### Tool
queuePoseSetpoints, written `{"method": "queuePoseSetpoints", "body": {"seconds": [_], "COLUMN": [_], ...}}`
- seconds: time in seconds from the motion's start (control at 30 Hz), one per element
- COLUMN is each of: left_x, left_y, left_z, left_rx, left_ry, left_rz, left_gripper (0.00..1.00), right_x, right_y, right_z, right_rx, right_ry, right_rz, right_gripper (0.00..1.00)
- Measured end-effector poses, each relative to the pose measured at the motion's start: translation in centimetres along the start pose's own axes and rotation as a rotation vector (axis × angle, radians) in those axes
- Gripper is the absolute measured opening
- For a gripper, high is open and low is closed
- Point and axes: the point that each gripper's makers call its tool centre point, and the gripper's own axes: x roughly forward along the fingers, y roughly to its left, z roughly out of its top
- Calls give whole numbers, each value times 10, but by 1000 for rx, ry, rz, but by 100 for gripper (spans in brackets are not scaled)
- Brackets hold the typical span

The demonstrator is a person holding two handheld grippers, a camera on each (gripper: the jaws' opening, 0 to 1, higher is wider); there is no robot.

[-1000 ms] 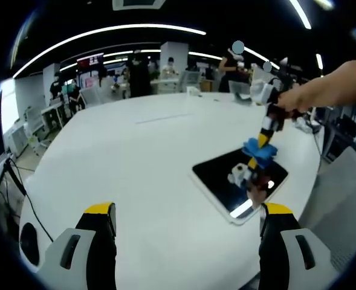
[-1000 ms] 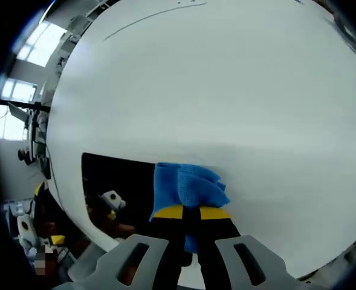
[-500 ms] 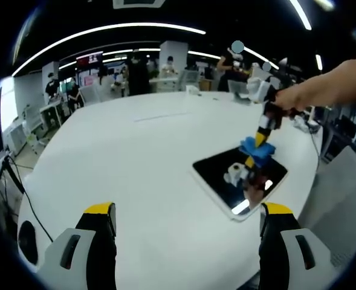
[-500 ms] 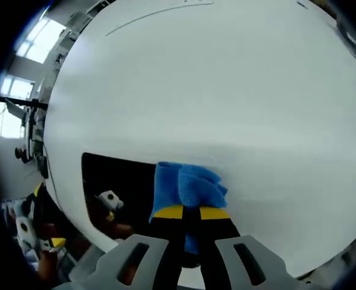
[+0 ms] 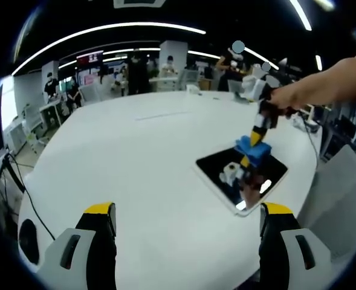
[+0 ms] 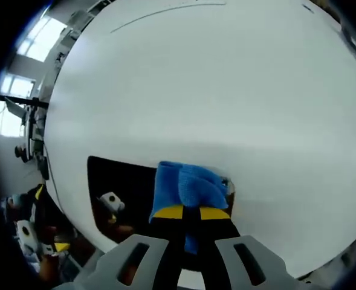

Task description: Wipe the mirror surface with the cleaning cloth until all visible marks leave the cleaned area.

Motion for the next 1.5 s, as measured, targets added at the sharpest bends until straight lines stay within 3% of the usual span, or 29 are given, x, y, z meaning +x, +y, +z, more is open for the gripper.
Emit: {"method": "queuePoseSetpoints", "body": {"seconds": [0.63, 0.7, 1.17, 1.5], "left_x": [1, 0, -9, -20], "left_y": [9, 11, 27, 38], "left_z": [-3, -2, -3, -10], "left_rx": [-4, -8, -52, -50], "left_ry": [16, 14, -6, 12], "left_rz": [-16, -18, -14, -27], "left_gripper": [100, 100, 100, 100], "right_x": [12, 18, 19, 25], "right_y": [40, 43, 87, 112], "right_z": [13, 21, 16, 24], "right_rx": [-56, -60, -101, -111], "right_ry": [1, 2, 11, 17], "right_rz": [8, 9, 13, 28], "right_gripper": [1, 1, 1, 1]}}
